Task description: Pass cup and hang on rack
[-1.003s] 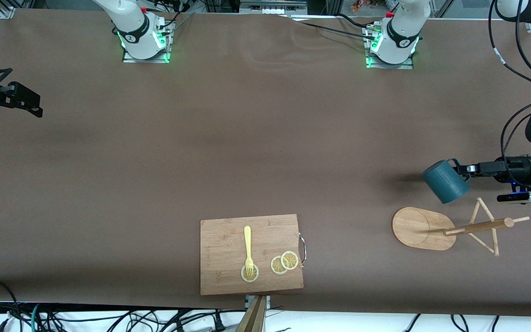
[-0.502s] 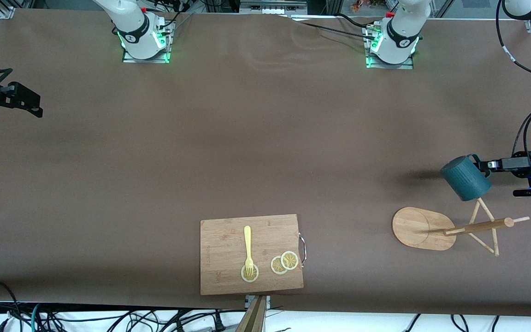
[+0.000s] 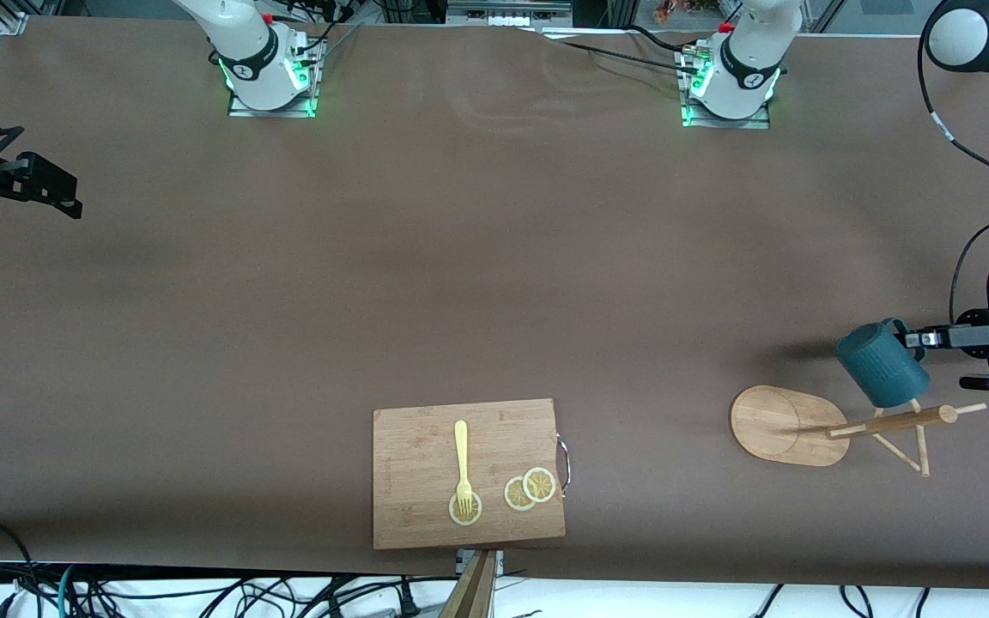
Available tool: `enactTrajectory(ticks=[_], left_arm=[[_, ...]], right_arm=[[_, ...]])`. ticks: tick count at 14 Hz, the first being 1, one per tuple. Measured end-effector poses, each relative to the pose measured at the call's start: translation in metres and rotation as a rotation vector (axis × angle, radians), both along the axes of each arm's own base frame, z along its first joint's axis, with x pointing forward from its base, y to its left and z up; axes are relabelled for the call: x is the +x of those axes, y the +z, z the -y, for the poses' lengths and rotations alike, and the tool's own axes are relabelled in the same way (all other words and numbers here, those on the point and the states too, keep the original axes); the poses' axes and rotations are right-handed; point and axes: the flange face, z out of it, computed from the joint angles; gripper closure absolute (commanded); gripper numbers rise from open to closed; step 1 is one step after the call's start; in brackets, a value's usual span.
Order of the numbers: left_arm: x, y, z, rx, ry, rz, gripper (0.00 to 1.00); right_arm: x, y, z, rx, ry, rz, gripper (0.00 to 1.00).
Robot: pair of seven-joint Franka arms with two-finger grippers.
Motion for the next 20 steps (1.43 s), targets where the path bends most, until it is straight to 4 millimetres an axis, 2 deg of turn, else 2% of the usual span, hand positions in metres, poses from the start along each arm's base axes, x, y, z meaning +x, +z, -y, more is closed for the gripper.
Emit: enactTrajectory(ticks=[4, 5, 6, 7, 10, 14, 15, 17, 19, 20], left_arm=[[0.007, -0.001, -0.004, -0.035, 0.025, -0.032, 0.97], [0.009, -0.006, -0.006, -0.041, 0.034, -0.032, 0.79], [0.009, -0.011, -0.008, -0.044, 0.037, -0.032, 0.57], [0.010, -0.016, -0.009, -0.047, 0.037, -0.034, 0.01], [0.011, -0.019, -0.016, -0.047, 0.047, -0.026, 0.00], [0.008, -0.004, -0.025, -0.031, 0.014, 0.000, 0.00], [0.008, 0.007, -0.027, 0.011, -0.027, 0.013, 0.00], [0.011, 0.043, -0.023, 0.115, -0.132, 0.044, 0.00], [0.015, 0.088, -0.004, 0.259, -0.240, 0.052, 0.00], [0.017, 0.113, 0.012, 0.353, -0.299, 0.055, 0.00]], right_arm=[[0.000, 0.000, 0.000, 0.001, 0.000, 0.000, 0.00], [0.000, 0.000, 0.000, 0.001, 0.000, 0.000, 0.00], [0.000, 0.000, 0.000, 0.001, 0.000, 0.000, 0.00], [0.000, 0.000, 0.000, 0.001, 0.000, 0.000, 0.00], [0.000, 0.000, 0.000, 0.001, 0.000, 0.000, 0.00], [0.000, 0.000, 0.000, 0.001, 0.000, 0.000, 0.00], [0.000, 0.000, 0.000, 0.001, 0.000, 0.000, 0.00], [0.000, 0.000, 0.000, 0.001, 0.000, 0.000, 0.00], [0.000, 0.000, 0.000, 0.001, 0.000, 0.000, 0.00], [0.000, 0.000, -0.001, 0.002, 0.000, 0.000, 0.00]])
